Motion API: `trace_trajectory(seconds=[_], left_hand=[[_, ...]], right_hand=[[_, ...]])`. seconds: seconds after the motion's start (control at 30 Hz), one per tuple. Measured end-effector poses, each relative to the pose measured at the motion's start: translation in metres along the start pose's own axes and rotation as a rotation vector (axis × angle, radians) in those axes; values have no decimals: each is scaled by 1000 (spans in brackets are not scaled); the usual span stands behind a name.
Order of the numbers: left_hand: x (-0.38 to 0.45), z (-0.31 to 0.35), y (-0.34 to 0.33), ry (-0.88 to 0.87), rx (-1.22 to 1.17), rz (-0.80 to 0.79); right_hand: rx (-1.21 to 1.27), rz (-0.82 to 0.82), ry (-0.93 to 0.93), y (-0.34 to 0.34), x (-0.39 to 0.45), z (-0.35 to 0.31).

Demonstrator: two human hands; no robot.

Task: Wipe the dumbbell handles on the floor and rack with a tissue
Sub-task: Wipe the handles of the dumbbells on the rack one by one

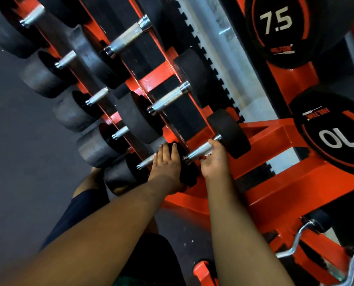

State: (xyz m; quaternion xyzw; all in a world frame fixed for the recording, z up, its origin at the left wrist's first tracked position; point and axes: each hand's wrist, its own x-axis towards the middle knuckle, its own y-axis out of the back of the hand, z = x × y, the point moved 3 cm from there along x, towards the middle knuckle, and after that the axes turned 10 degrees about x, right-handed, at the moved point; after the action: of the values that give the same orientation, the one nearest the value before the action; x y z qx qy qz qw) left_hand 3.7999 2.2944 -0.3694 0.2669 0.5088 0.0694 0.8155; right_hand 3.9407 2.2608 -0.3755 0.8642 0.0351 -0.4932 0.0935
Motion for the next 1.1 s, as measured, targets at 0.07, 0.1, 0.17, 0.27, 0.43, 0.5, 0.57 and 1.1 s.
trace_trajectory(seconds=[0.07, 0.1, 0.17, 0.27, 0.43, 0.5, 0.57, 1.1], left_hand=[[2, -1, -3, -1, -9, 6], [2, -1, -4, 1, -14, 12], [2, -2, -5, -2, -23, 16], [1, -2, -3, -10, -14, 14], [1, -2, -1, -16, -23, 12], [0, -2, -2, -13, -27, 19], [0, -2, -2, -16, -32, 20], [1, -2, -4, -34, -66, 50]], right_hand=[[-9, -22, -2, 3, -7, 9], [-31, -38, -24, 4, -13, 15], [-95, -67, -81, 3, -22, 23], [-10, -58, -82, 4, -11, 9], [-113, -64, -51, 13, -3, 14], [-229, -125, -133, 17, -10, 29], [-180, -113, -118, 21, -6, 26], [-660, -191, 516, 31, -31, 26]])
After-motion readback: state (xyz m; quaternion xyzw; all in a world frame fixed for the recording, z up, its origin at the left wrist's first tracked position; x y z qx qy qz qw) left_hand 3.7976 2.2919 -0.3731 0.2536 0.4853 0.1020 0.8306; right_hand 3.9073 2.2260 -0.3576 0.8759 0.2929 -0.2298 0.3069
